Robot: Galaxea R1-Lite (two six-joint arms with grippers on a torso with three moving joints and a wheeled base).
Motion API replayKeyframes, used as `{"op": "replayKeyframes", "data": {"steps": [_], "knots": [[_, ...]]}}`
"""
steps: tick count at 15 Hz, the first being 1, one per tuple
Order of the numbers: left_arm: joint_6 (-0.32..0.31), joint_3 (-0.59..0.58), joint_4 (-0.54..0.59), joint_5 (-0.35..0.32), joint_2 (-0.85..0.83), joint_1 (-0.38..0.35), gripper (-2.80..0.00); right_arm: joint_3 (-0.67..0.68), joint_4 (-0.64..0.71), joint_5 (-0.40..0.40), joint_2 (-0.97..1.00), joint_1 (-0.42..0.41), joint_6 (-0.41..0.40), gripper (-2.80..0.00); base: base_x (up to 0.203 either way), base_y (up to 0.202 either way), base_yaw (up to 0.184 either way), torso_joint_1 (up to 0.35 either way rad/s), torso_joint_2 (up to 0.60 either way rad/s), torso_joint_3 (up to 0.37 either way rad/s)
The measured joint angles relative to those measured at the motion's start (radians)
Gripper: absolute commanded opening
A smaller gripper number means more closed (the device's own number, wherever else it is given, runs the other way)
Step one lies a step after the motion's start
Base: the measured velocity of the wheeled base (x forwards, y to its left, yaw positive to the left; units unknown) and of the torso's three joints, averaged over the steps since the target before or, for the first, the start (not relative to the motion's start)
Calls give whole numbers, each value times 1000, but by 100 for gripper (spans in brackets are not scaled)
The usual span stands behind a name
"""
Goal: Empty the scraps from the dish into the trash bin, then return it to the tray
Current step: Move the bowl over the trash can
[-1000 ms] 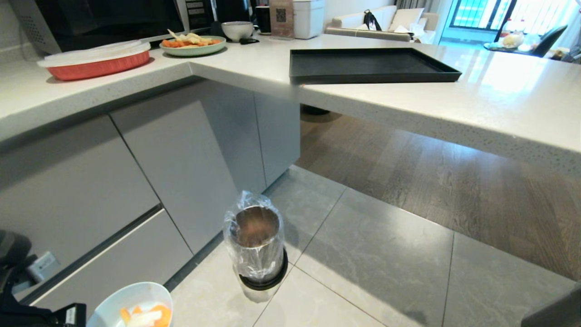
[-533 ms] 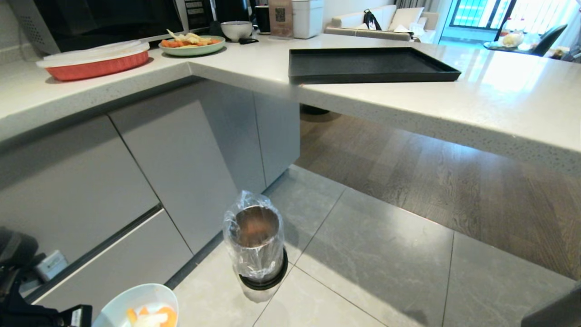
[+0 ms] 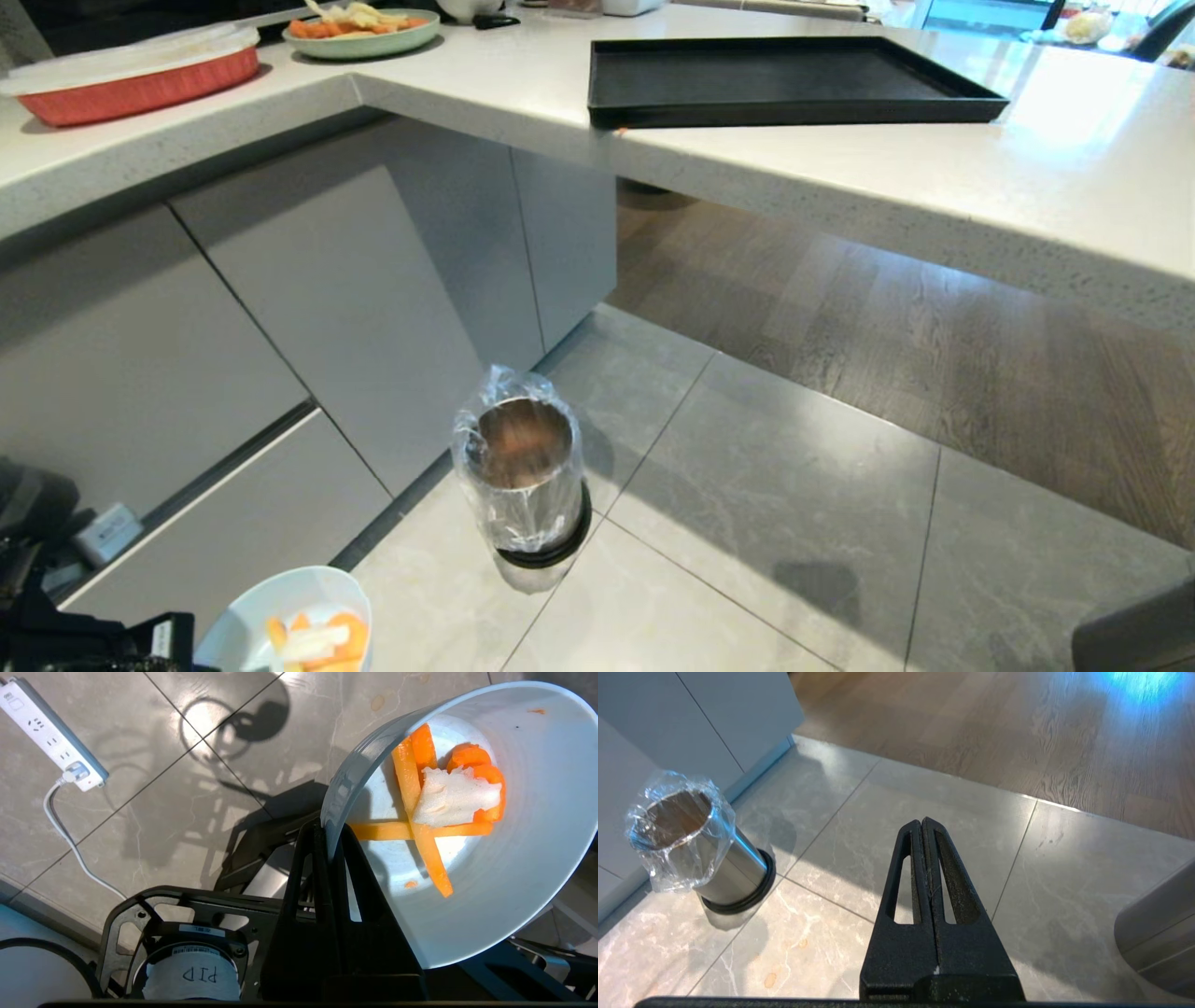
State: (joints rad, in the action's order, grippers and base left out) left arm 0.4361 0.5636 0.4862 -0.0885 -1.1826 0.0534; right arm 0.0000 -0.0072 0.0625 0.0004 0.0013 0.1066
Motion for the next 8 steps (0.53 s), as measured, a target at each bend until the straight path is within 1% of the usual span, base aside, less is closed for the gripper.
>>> {"op": "replayKeyframes", "data": {"steps": [8], "knots": [[0,-5,-3,0,-3,0,-280,0,0,0,0,0,0,-280,0,0,0,5,1,-198]]}}
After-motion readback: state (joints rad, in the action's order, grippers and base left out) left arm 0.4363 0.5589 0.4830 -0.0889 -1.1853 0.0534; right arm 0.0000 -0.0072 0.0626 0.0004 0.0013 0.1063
